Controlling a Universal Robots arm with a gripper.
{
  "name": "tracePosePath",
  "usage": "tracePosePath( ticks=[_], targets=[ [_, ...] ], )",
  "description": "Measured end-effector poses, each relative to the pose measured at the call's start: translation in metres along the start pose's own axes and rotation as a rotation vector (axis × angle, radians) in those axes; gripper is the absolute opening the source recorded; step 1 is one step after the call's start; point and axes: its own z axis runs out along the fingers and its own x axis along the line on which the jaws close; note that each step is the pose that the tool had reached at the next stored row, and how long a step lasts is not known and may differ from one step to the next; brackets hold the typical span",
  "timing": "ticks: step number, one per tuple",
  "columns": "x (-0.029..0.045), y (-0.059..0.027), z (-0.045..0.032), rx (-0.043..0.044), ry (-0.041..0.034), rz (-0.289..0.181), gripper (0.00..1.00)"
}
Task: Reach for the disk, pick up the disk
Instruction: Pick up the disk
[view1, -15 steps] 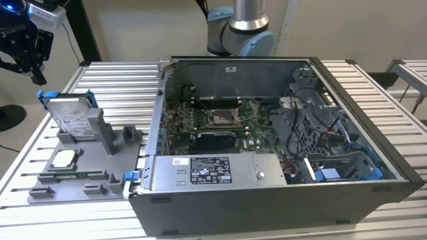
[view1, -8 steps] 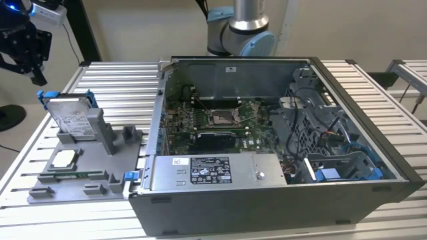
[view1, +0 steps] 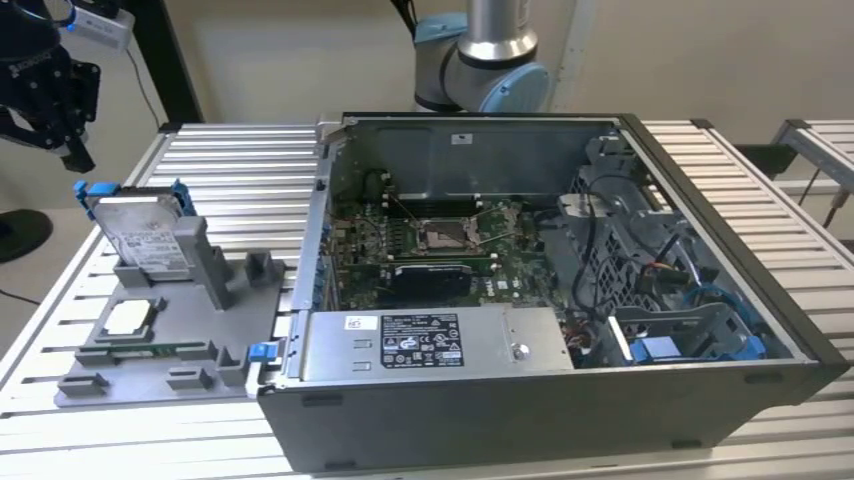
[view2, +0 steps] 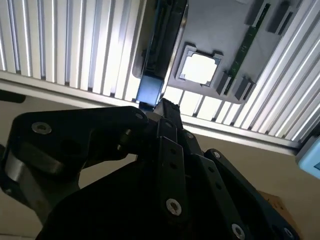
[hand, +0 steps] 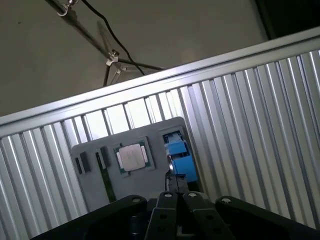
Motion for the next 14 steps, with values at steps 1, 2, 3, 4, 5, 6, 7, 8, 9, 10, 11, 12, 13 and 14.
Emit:
tracePosePath(
  ticks=[1, 2, 3, 4, 5, 6, 7, 8, 9, 10, 11, 12, 13, 14],
  targets=[
    [0.0000, 0.0000, 0.0000, -0.0001, 0.0000, 0.000, 0.00],
    [0.0000, 0.0000, -0.0001, -0.0002, 0.0001, -0.001, 0.00],
    [0.0000, 0.0000, -0.0001, -0.0002, 0.0001, -0.001, 0.00],
    [0.0000, -0.0001, -0.0001, -0.0001, 0.0001, -0.001, 1.00],
    [0.0000, -0.0001, -0.0001, -0.0001, 0.0001, -0.001, 1.00],
    [0.0000, -0.0001, -0.0001, -0.0001, 0.0002, -0.002, 1.00],
    [0.0000, -0.0001, -0.0001, -0.0002, 0.0002, -0.002, 1.00],
    [0.0000, -0.0001, -0.0001, -0.0001, 0.0002, -0.002, 1.00],
    [0.0000, 0.0000, -0.0001, -0.0001, 0.0002, -0.002, 1.00],
    [0.0000, -0.0001, -0.0001, -0.0001, 0.0002, -0.003, 1.00],
    [0.0000, -0.0001, -0.0001, -0.0001, 0.0002, -0.003, 1.00],
    [0.0000, -0.0001, -0.0001, -0.0001, 0.0002, -0.003, 1.00],
    [0.0000, -0.0001, -0.0001, -0.0001, 0.0002, -0.004, 1.00],
    [0.0000, -0.0001, -0.0001, -0.0001, 0.0002, -0.004, 1.00]
  ],
)
